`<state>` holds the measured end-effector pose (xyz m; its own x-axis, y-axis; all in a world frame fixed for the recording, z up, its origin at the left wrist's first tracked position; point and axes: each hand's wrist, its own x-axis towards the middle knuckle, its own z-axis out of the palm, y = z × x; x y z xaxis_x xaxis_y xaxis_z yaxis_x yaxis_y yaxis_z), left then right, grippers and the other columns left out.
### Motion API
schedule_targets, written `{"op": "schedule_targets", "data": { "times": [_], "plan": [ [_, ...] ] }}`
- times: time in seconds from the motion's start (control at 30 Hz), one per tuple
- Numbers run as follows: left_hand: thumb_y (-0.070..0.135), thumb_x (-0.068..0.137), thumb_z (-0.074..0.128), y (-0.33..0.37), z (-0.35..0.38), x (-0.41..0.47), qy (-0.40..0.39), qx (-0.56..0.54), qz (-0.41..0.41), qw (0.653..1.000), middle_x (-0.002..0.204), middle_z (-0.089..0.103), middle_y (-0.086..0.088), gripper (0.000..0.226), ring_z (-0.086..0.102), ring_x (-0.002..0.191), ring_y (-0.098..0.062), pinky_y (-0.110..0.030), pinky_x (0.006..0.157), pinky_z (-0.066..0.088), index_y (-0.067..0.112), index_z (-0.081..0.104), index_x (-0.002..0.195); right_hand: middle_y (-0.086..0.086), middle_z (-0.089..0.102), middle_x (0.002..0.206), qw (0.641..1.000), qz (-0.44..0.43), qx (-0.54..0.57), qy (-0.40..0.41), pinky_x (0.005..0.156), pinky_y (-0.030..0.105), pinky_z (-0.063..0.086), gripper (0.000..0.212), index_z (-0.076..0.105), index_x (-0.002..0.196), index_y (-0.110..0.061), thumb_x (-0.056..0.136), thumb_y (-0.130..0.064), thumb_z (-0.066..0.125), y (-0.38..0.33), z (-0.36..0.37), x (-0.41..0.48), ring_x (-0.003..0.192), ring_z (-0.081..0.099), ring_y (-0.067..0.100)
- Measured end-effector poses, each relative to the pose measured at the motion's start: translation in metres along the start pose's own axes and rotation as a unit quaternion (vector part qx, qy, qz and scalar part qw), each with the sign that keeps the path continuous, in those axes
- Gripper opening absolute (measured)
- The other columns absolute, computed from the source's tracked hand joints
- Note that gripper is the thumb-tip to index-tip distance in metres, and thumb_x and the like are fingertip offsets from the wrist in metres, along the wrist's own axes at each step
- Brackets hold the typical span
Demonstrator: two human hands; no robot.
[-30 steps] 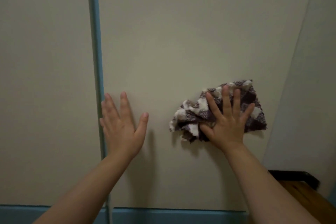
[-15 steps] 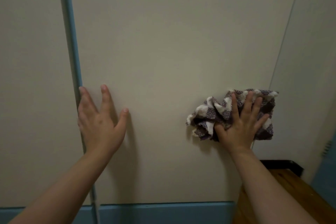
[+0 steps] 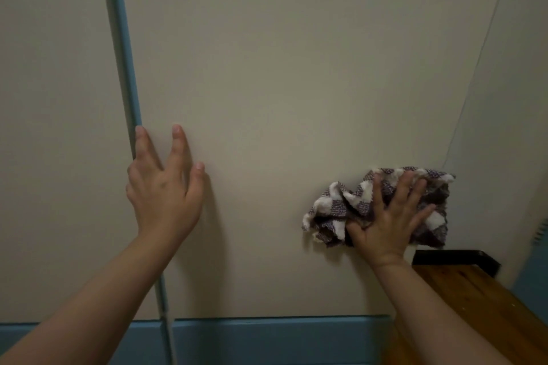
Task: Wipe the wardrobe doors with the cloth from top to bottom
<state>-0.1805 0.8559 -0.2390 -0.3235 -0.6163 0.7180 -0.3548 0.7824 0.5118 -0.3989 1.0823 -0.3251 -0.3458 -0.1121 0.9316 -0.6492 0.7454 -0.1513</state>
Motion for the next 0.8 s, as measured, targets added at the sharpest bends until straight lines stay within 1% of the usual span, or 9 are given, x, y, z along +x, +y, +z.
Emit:
{"op": "schedule_targets", "data": {
  "times": [0.1,0.2,0.33,0.4,0.47,0.6,0.67,0.73,0.8],
  "plan": [
    [0.048,0.083,0.031,-0.004,0.001,0.002,0.005,-0.023,0.007,1.0,0.156,-0.001,-0.012,0.064,0.016,0.135,-0.037,-0.05,0.108,0.016,0.034,0.023,0.145,0.0,-0.024,0.154,1.0,0.008,0.008,-0.002,0.106,0.061,-0.009,0.081,-0.003,0.148,-0.039,0.078,-0.079,0.01,-0.034,0.006,-0.002,0.141,-0.021,0.028],
    [0.051,0.083,0.028,-0.011,0.001,0.002,-0.008,-0.043,0.024,0.999,0.156,-0.005,-0.009,0.065,0.009,0.14,-0.03,-0.044,0.111,0.009,0.035,0.021,0.145,0.004,-0.023,0.154,1.0,-0.022,0.001,0.001,0.105,0.063,-0.009,0.081,-0.002,0.148,-0.038,0.079,-0.078,0.012,-0.073,0.012,-0.005,0.141,-0.019,0.031],
    [0.057,0.079,0.024,-0.017,-0.004,-0.004,-0.018,-0.081,0.05,0.995,0.155,-0.012,-0.009,0.072,0.0,0.143,-0.026,-0.034,0.11,0.003,0.03,0.019,0.146,0.006,-0.022,0.155,0.997,-0.073,-0.005,0.006,0.103,0.065,-0.007,0.089,-0.002,0.147,-0.038,0.072,-0.076,0.029,-0.117,0.02,-0.007,0.141,-0.018,0.033],
    [0.058,0.079,0.025,-0.022,-0.008,-0.009,-0.016,-0.099,0.061,0.993,0.155,-0.013,-0.01,0.073,-0.003,0.143,-0.022,-0.035,0.11,0.004,0.03,0.014,0.145,0.007,-0.023,0.154,0.995,-0.097,-0.008,0.005,0.103,0.066,-0.007,0.095,-0.003,0.147,-0.038,0.067,-0.075,0.034,-0.138,0.023,-0.008,0.141,-0.019,0.033],
    [0.057,0.08,0.026,-0.028,-0.01,-0.014,-0.019,-0.108,0.073,0.991,0.154,-0.014,-0.005,0.07,-0.005,0.142,-0.017,-0.036,0.111,0.006,0.032,0.007,0.143,0.009,-0.023,0.154,0.992,-0.124,-0.018,0.003,0.102,0.067,-0.008,0.098,-0.004,0.147,-0.038,0.066,-0.077,0.035,-0.16,0.025,-0.008,0.141,-0.019,0.035],
    [0.057,0.081,0.027,-0.044,-0.014,-0.026,-0.037,-0.105,0.098,0.989,0.149,-0.015,0.006,0.066,0.003,0.141,-0.017,-0.034,0.11,0.01,0.034,0.006,0.14,0.011,-0.02,0.155,0.986,-0.164,-0.025,0.018,0.102,0.069,-0.008,0.1,0.0,0.147,-0.039,0.066,-0.078,0.044,-0.202,0.034,-0.009,0.141,-0.015,0.036],
    [0.057,0.081,0.028,-0.05,-0.014,-0.029,-0.044,-0.112,0.094,0.988,0.15,-0.011,0.004,0.066,0.008,0.142,-0.021,-0.035,0.11,0.014,0.033,0.009,0.14,0.011,-0.018,0.155,0.984,-0.178,-0.002,0.028,0.103,0.068,-0.009,0.09,0.006,0.147,-0.039,0.073,-0.074,0.044,-0.221,0.037,-0.007,0.142,-0.012,0.035],
    [0.055,0.082,0.031,-0.055,-0.013,-0.031,-0.044,-0.105,0.093,0.989,0.153,-0.006,-0.002,0.067,0.01,0.141,-0.023,-0.041,0.11,0.017,0.029,0.011,0.141,0.01,-0.018,0.155,0.98,-0.194,0.017,0.04,0.103,0.068,-0.005,0.064,0.016,0.146,-0.039,0.089,-0.064,0.03,-0.241,0.039,-0.005,0.143,-0.01,0.034],
    [0.052,0.084,0.034,-0.059,-0.011,-0.034,-0.032,-0.076,0.094,0.992,0.154,0.0,-0.011,0.068,0.013,0.14,-0.029,-0.051,0.109,0.019,0.024,0.016,0.144,0.011,-0.017,0.156,0.98,-0.19,0.026,0.06,0.103,0.068,0.002,0.05,0.021,0.144,-0.04,0.096,-0.054,0.024,-0.257,0.044,-0.003,0.143,-0.009,0.033]
  ]
}}
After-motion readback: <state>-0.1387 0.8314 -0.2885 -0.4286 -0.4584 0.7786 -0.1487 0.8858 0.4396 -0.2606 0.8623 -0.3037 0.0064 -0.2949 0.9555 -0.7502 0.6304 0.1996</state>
